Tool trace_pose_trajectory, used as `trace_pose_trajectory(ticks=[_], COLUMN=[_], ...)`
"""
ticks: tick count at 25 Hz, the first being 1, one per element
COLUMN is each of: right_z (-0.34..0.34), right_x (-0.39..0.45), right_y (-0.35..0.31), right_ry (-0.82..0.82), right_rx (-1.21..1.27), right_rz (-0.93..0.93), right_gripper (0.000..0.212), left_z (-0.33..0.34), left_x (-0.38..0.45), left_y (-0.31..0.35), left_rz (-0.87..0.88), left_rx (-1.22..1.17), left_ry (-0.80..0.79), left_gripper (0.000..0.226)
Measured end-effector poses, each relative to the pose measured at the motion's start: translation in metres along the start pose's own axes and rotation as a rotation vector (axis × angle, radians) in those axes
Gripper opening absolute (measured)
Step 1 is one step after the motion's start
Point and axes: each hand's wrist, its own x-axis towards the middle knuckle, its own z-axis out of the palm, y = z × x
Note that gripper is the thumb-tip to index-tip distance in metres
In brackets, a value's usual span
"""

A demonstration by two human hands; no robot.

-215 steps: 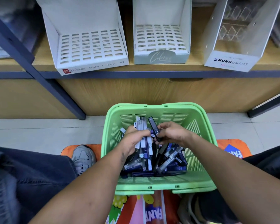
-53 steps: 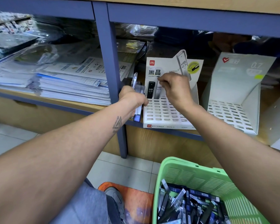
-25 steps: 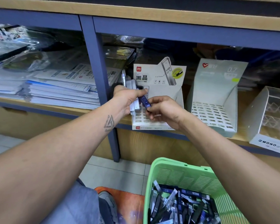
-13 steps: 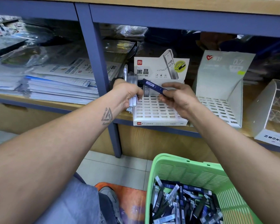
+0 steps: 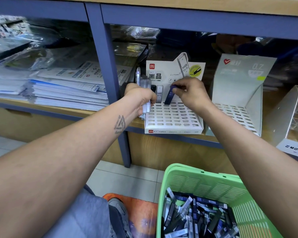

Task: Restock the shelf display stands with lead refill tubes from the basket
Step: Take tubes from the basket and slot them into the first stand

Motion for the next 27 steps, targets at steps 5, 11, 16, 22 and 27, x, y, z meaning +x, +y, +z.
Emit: trace_pose_trajectory(ticks=[5,11,16,22,27], right_z=[0.010,0.015,0.020,0.020,0.021], right_x=[0.004,0.010,0.006,0.007,0.009], right_y=[0.001,-0.001,0.002,0.002,0.004], right_ry=[0.058,0.089,0.189,0.161,0.136], right_rx=[-0.062,-0.109,-0.135,-0.193,-0.198], right_rz=[-0.094,-0.111,-0.172,-0.194,-0.180], right_gripper=[0.023,0.024,0.019,0.021,0.022], left_z=[-0.002,-0.001,-0.001,-0.001,0.000], left_x=[0.001,0.007,0.008,0.009,0.011], left_y=[-0.001,-0.003,-0.004,-0.004,-0.006], left_rz=[-0.005,0.004,0.008,0.003,-0.011], left_rx=[0.052,0.060,0.066,0.052,0.067], left_ry=[-0.013,-0.013,-0.002,-0.006,-0.020], left_gripper=[0.036,0.047,0.048,0.042,0.044])
